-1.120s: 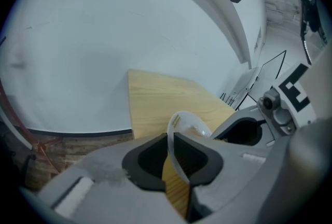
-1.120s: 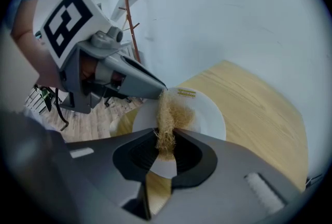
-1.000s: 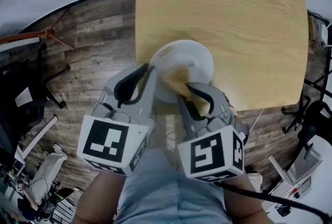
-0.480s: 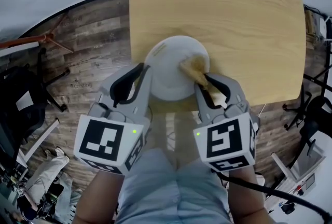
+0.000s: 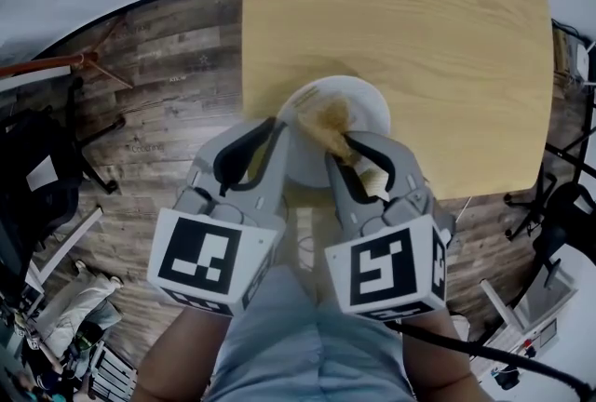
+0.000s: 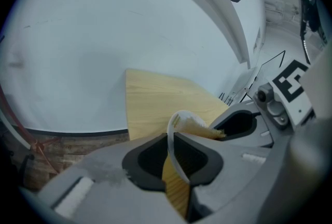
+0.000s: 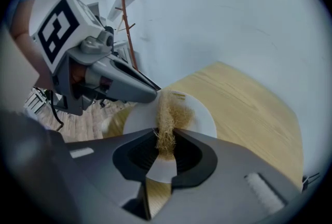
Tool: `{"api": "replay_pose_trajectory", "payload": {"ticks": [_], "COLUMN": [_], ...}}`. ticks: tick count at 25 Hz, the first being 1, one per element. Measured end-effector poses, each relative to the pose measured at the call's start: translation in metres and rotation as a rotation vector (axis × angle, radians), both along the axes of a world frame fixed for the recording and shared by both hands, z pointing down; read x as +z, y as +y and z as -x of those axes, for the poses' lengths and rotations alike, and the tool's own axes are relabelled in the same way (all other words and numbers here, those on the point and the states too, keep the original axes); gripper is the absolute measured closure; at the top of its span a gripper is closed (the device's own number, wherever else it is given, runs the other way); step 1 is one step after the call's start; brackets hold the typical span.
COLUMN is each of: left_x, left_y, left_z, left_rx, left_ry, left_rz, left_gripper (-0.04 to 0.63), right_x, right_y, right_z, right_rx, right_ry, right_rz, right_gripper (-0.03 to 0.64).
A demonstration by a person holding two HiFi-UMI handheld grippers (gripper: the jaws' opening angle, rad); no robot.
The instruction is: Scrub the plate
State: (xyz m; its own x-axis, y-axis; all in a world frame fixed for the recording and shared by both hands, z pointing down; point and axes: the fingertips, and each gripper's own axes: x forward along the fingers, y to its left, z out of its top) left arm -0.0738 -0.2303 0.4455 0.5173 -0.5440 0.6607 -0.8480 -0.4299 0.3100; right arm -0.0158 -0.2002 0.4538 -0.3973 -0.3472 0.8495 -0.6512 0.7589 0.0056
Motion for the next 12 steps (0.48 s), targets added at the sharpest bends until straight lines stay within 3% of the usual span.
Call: {"api": "replay_pose_trajectory", "payload": {"ticks": [4, 12], "left_x": [0.004, 0.018], "left_y": [-0.004, -0.006], "left_z": [0.004, 0.015], "left_rx": [-0.013, -0.032], "left_ry": [-0.002, 0.033], "left_rz": [0.003, 0.029], "left_gripper": [0.534, 0.531], "right_x": [0.009, 0.018], "right_y": [0.022, 0.022], "right_z": [0.008, -0.022], "right_rx": [-0.052, 0.015], "right_ry": [-0.019, 0.028], "right_rz": [0.048, 0.071], "right_gripper": [0.546, 0.546]}}
